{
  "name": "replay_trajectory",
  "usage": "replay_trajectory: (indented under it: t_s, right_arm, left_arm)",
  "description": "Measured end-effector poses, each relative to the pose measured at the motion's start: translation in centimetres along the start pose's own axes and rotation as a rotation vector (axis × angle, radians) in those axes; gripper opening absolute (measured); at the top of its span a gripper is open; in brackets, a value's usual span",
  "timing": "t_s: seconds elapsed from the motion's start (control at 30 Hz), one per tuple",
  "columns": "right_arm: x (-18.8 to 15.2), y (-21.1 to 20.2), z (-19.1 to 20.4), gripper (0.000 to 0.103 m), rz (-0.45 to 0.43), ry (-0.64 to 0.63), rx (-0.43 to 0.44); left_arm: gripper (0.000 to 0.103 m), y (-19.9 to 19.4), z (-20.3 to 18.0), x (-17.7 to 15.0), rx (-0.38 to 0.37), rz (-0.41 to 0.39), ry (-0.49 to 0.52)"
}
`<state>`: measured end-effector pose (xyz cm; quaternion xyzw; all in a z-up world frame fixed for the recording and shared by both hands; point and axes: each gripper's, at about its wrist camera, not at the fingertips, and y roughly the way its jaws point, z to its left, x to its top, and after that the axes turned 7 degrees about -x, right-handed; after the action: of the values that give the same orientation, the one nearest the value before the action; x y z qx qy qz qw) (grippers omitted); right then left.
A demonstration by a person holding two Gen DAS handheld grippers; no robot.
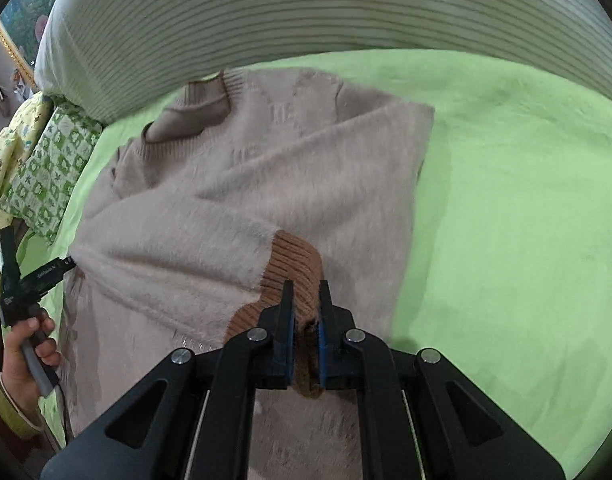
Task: Fold small clothes
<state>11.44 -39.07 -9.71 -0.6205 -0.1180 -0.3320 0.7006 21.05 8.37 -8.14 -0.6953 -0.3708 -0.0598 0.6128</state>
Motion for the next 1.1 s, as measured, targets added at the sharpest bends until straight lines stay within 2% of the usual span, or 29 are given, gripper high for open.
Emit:
replay_trajectory:
  t_s: [0.03, 0.1, 0.13, 0.17, 0.23, 0.3, 0.4, 0.5, 0.57, 0.6, 0.63, 0.67, 0.7, 0.73, 0.8, 0.83, 0.87, 0.93, 1.1]
  right_arm:
    - [0.0, -0.4, 0.1, 0.009, -0.006, -0.007, 0.005]
    - [0.3, -0.9, 0.2, 0.009, -0.015, -0.01, 0.02]
    - [0.4, -1.1, 0.1, 0.009, -0.016, -0.009, 0.028]
    - [0.4, -1.2, 0.2, 0.009, -0.014, -0.015, 0.029]
    - [0.3, -1.1, 0.7, 0.009, -0.005, -0.041, 0.013]
    - [-0.1, -1.2, 0.9, 0.009, -0.001, -0.055, 0.002]
    - [-0.8, -1.5, 0.6, 0.009, 0.012, -0.047, 0.013]
    - [-0.8, -1.6, 0.3, 0.009, 0.015, -0.03, 0.027]
    - [-0.5, -1.5, 0.3, 0.009, 0.013, -0.019, 0.033]
    - [-0.3, -1.6, 0.4, 0.009, 0.01, -0.018, 0.035]
    - [-0.2, -1.5, 0.5, 0.009, 0.008, -0.022, 0.033]
    - [-0.1, -1.5, 0.6, 0.009, 0.007, -0.025, 0.031]
    - [-0.1, -1.5, 0.6, 0.009, 0.007, -0.024, 0.03]
    - [0.1, -1.6, 0.6, 0.009, 0.004, -0.022, 0.029]
    - [0.6, -2.3, 0.5, 0.009, -0.024, -0.014, 0.031]
    - [1.1, -3.2, 0.3, 0.009, -0.067, 0.002, 0.05]
    - [1.6, -4.0, 0.2, 0.009, -0.102, 0.012, 0.064]
    - [2.5, -4.6, 0.1, 0.009, -0.142, 0.004, 0.029]
    - [2.3, 0.5, -0.8, 0.01, -0.013, -0.004, -0.058]
  left_arm:
    - [0.05, -1.0, 0.4, 0.5, -0.043, -0.013, -0.017]
    - [0.059, -2.5, 0.5, 2.4, -0.127, -0.028, -0.025]
    - [0.071, -2.6, 0.3, 3.3, -0.148, -0.025, -0.023]
    - [0.078, -2.4, -0.2, 4.8, -0.175, -0.011, -0.019]
    - [0.08, -0.6, -1.7, 7.4, -0.23, 0.042, 0.01]
    - [0.081, 1.8, -3.3, 8.9, -0.229, 0.107, 0.056]
    - [0.081, 6.7, -6.4, 10.0, -0.225, 0.262, 0.153]
    - [0.081, 9.8, -8.2, 10.1, -0.153, 0.321, 0.232]
    - [0.08, 11.1, -8.9, 9.9, -0.161, 0.345, 0.246]
    - [0.078, 11.2, -9.2, 9.7, -0.17, 0.336, 0.256]
    - [0.056, 11.0, -9.4, 9.6, -0.182, 0.32, 0.265]
    - [0.025, 10.7, -9.5, 9.4, -0.228, 0.307, 0.265]
    - [0.017, 10.2, -9.4, 9.2, -0.271, 0.291, 0.242]
    - [0.011, 9.7, -9.2, 9.2, -0.268, 0.263, 0.227]
    - [0.009, 8.1, -8.2, 9.5, -0.289, 0.193, 0.174]
    - [0.009, 6.6, -7.2, 9.7, -0.328, 0.129, 0.116]
    - [0.008, 5.9, -6.5, 9.7, -0.336, 0.093, 0.086]
    - [0.007, 5.0, -5.3, 9.3, -0.339, 0.038, 0.043]
    - [0.007, 5.8, -4.7, 7.0, -0.287, 0.023, 0.006]
